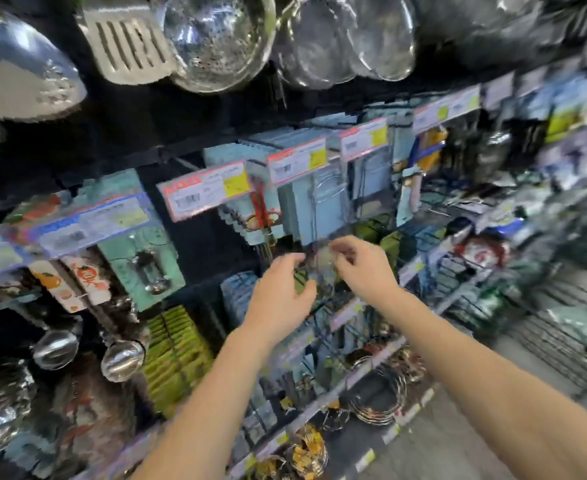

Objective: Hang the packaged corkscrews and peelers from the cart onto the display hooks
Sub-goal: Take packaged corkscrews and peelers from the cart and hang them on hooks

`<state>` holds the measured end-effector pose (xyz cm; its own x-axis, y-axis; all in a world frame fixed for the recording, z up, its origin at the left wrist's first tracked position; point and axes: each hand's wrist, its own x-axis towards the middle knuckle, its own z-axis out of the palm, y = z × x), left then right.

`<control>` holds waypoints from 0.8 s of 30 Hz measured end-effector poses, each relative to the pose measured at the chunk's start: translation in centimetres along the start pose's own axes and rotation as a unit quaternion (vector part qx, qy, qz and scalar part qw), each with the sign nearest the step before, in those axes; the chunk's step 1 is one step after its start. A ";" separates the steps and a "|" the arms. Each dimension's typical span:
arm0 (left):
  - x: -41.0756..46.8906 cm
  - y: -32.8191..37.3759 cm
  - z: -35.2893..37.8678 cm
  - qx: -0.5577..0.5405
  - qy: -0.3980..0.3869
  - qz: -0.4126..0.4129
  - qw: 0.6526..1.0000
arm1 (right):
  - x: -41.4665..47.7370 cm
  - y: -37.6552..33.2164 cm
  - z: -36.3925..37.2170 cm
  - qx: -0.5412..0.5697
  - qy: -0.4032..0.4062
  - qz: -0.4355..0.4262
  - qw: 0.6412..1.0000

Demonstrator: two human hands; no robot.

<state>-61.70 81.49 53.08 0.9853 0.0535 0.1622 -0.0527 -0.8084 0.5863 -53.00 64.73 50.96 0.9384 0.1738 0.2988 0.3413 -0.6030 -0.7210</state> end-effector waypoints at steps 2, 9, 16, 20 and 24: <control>1.5 3.3 3.0 0.008 -0.027 0.026 0.999 | -0.3 4.1 -3.9 -0.026 0.010 0.037 0.999; 6.4 15.9 14.5 0.024 -0.090 0.098 0.991 | -1.4 16.9 -17.1 -0.175 -0.011 0.152 0.973; 10.8 25.7 26.5 0.029 -0.170 0.137 0.975 | -4.1 28.3 -27.3 -0.195 0.024 0.224 0.954; 12.5 30.3 32.1 0.054 -0.217 0.164 0.961 | -5.4 34.1 -31.0 -0.200 0.009 0.292 0.935; 15.1 33.0 37.4 0.070 -0.254 0.180 0.948 | -5.7 39.5 -33.2 -0.205 0.001 0.342 0.917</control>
<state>-42.51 33.70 45.16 0.8609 -0.5004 -0.0915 -0.4131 -0.7926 0.4485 -46.68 14.10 41.56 0.9248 -0.3558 -0.1350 -0.3775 -0.8122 -0.4447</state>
